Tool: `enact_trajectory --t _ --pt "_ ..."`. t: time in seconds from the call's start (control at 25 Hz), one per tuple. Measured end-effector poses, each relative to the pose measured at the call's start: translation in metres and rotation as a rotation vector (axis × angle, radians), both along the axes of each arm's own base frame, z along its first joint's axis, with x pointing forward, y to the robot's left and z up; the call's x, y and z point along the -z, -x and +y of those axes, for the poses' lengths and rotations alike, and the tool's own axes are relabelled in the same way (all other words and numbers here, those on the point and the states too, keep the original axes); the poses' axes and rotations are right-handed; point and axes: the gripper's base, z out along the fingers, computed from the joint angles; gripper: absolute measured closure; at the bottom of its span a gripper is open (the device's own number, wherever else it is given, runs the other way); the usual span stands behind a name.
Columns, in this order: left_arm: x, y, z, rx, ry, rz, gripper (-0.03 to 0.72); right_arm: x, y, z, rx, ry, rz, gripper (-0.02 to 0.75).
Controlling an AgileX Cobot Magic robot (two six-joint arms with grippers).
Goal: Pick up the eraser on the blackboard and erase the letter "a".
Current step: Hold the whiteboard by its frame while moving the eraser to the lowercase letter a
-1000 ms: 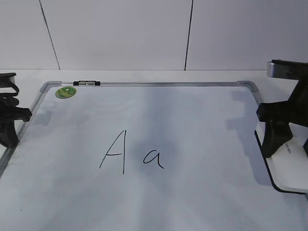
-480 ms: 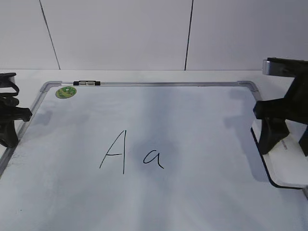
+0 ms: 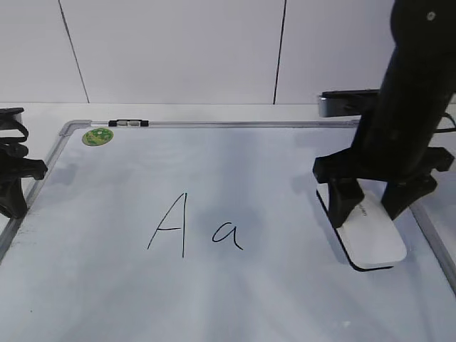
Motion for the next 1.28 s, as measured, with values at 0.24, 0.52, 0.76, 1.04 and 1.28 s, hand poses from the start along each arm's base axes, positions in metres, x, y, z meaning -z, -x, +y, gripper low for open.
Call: enact_trajectory --t 0.24,0.52,0.76,1.04,1.28 --pt "0.000 0.000 0.000 0.000 0.000 0.000 0.674 0.011 -0.009 0.029 -0.081 0.007 0.010 0.172" --pt "0.000 0.000 0.000 0.000 0.000 0.001 0.674 0.020 -0.022 0.044 -0.127 0.008 0.009 0.172" --pt "0.000 0.000 0.000 0.000 0.000 0.001 0.674 0.022 -0.032 0.054 -0.153 -0.035 0.011 0.172" --pt "0.000 0.000 0.000 0.000 0.000 0.003 0.674 0.024 -0.029 0.062 -0.201 -0.018 0.005 0.172" --pt "0.000 0.000 0.000 0.000 0.000 0.003 0.674 0.030 -0.020 0.083 -0.268 0.002 0.010 0.172"
